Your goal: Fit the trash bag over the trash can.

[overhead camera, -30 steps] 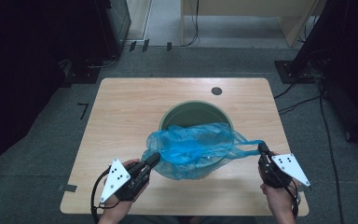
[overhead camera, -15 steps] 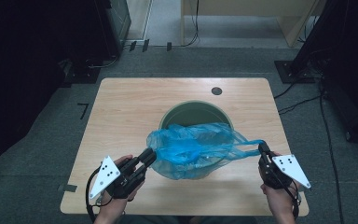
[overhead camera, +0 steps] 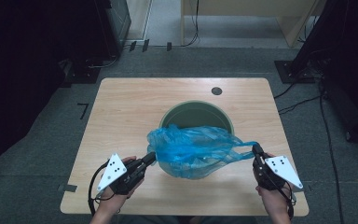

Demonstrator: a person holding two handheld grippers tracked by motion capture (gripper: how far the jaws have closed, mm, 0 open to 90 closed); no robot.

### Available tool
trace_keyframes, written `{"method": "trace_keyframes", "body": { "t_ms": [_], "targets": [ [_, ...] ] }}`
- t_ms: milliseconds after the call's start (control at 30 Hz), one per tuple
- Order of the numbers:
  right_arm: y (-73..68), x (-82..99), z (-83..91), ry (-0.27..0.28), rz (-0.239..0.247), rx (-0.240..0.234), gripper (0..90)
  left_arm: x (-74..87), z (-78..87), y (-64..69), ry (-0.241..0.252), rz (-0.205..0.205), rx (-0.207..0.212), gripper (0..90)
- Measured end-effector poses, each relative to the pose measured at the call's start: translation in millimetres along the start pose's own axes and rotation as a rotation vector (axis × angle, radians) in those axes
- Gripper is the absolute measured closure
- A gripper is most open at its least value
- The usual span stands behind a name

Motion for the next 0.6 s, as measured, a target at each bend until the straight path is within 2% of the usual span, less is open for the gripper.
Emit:
{"method": "trace_keyframes", "body": {
  "t_ms": [67, 167, 233, 300, 433, 600],
  "targets": [
    [-4.9, -0.4, 0.8, 0.005, 0.005, -0.012, 90.0, 3.9, -1.8, -9.2, -0.001, 0.05, -0.046, 90.0],
    [-12.9, 0.4, 1.1, 0.01, 0.032, -0.03, 90.0, 5.8, -5.8, -22.8, -0.01, 0.119, -0.141, 90.0],
    [-17.1, 2.4, 0.2, 0.007, 0.047, -0.035, 90.0, 5.6, -9.8, -28.1, -0.017, 0.136, -0.179, 89.7],
    [-19.4, 4.4, -1.6, -0.001, 0.044, -0.035, 90.0, 5.3, -15.2, -29.4, -0.031, 0.122, -0.203, 87.8],
    [-17.8, 6.1, -5.2, -0.013, 0.028, -0.023, 90.0, 5.4, -22.4, -29.5, -0.025, 0.127, -0.205, 79.8],
    [-13.3, 4.6, -6.2, -0.014, 0.0, -0.014, 90.0, 0.6, -21.7, -31.0, 0.022, 0.147, -0.175, 71.3]
  ]
}}
Point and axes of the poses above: each handheld gripper's, and its own axes: z roughly backward along the jaws, x roughly out of its underside, y roughly to its right, the point moved 5 cm from there along -z, roughly forward along the jaws, and after that the axes turned 13 degrees about -z, right-handed, at the moved point
